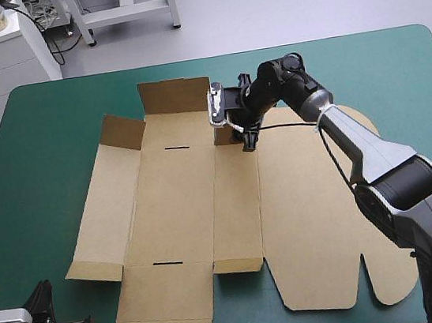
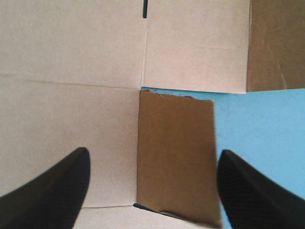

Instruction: Fold the box

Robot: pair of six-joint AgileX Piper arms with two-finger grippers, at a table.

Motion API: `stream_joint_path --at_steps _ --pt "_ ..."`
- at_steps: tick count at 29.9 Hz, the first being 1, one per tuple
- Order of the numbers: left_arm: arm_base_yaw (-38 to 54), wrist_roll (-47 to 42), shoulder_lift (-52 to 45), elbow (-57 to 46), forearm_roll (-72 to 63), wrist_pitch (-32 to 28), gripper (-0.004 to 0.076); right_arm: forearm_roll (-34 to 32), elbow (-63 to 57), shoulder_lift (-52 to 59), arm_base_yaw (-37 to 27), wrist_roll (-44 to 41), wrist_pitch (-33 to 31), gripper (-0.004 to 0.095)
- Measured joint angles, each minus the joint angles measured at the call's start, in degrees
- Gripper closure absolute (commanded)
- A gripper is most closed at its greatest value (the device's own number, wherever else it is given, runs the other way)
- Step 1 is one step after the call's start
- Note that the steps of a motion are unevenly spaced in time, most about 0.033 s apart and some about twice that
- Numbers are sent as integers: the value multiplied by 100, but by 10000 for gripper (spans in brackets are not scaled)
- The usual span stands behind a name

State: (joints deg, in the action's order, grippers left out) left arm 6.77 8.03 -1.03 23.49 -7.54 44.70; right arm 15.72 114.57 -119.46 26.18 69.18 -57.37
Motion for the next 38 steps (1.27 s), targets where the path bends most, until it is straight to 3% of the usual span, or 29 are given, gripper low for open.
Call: stream_joint_path --at_steps 3,5,9,11,16,22,25,29,31,33,38 --pt "0 0 0 0 0 0 734 -105 182 155 0 -903 -195 111" --pt "0 0 0 0 0 0 734 -313 303 303 0 -1666 -386 197" --pt "0 0 0 0 0 0 734 -1095 473 554 0 -3273 -842 617" --pt "0 0 0 0 0 0 734 -1453 505 618 0 -3913 -1082 915" --pt "0 0 0 0 0 0 734 -2065 515 658 -17 -5205 -1387 908" --pt "0 0 0 0 0 0 710 -2213 462 712 -246 -6420 -1395 909" --pt "0 0 0 0 0 0 563 -2224 288 883 -371 -6663 -1400 909" --pt "0 0 0 0 0 0 213 -2194 -127 1342 -515 -6760 -1400 909" --pt "0 0 0 0 0 0 91 -2206 -385 1623 -580 -6755 -1400 909" --pt "0 0 0 0 0 0 39 -2207 -670 1899 -651 -6755 -1400 909" --pt "0 0 0 0 0 0 46 -2177 -1462 2578 -836 -6755 -1277 909"
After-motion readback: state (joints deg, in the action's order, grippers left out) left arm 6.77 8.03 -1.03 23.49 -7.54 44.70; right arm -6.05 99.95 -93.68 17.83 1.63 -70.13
